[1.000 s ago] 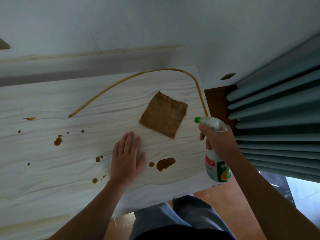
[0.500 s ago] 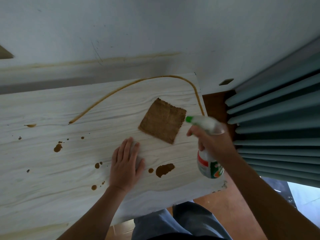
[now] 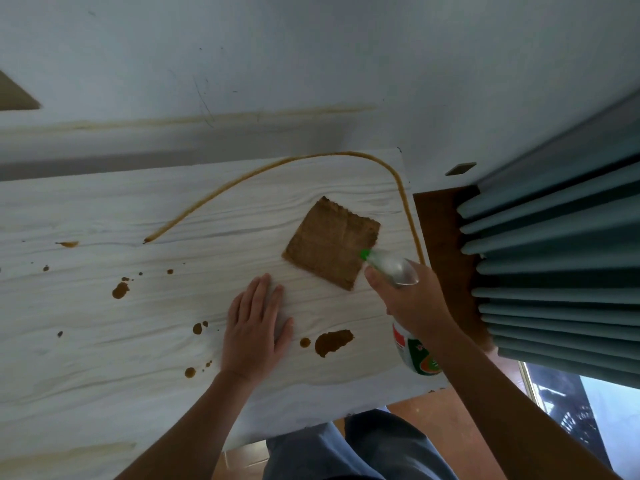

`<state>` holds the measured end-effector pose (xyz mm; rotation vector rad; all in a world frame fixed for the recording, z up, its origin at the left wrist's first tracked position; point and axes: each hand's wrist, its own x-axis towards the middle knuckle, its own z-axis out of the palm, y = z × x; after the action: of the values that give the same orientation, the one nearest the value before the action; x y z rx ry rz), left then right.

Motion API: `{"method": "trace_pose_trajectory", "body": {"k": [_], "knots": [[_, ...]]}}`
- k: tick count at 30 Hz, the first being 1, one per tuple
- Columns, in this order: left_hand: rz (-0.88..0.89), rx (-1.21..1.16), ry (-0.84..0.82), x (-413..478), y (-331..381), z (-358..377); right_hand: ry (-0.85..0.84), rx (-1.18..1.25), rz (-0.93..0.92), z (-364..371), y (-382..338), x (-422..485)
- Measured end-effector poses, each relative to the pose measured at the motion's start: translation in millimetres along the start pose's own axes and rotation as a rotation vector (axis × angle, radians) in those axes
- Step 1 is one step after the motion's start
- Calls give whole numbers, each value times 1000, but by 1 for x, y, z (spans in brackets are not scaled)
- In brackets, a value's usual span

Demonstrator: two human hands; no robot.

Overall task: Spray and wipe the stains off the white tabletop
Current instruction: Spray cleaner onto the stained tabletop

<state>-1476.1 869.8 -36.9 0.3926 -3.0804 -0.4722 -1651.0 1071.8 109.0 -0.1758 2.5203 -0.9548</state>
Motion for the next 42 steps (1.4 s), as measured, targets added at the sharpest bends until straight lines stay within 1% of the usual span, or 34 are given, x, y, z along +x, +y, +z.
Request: {"method": "trace_pose_trajectory", "body": {"k": [3, 5, 8, 11, 13, 17, 20, 22, 25, 27, 29, 32, 37, 40, 42], "knots": [[2, 6, 2, -1, -1, -1, 7, 23, 101, 6, 8, -2], [6, 9, 4, 0, -1, -1, 32, 13, 134, 12, 9, -4], [5, 9, 7, -1, 0, -1, 62, -21, 69, 16, 7, -7], [-3, 7, -1, 0, 0, 0, 32, -54, -34, 17, 4, -5], [-3, 8, -5, 0, -1, 0, 29, -37, -23, 17, 4, -3], [1, 12, -4, 0, -1, 0, 99, -23, 39, 15, 5, -2], [-1, 11, -7, -1, -1, 0, 68, -83, 17, 11, 4, 1], [-2, 6, -9, -1, -1, -1, 66, -63, 60, 7, 5, 3], [0, 6, -10, 0, -1, -1, 113, 40, 176, 2, 8, 2], [4, 8, -13, 0, -1, -1, 108, 77, 198, 0, 10, 0], [1, 5, -14, 0, -1, -2, 51, 96, 187, -2, 9, -3], [0, -1, -12, -1, -1, -1, -30, 50, 120, -3, 6, -8], [0, 2, -15, -1, -1, 0, 45, 133, 113, -2, 6, -18], [-2, -1, -21, -1, -1, 0, 16, 100, 65, -5, -3, -19], [-5, 1, -30, -2, -1, 0, -14, 89, -20, -9, -12, -14]]}}
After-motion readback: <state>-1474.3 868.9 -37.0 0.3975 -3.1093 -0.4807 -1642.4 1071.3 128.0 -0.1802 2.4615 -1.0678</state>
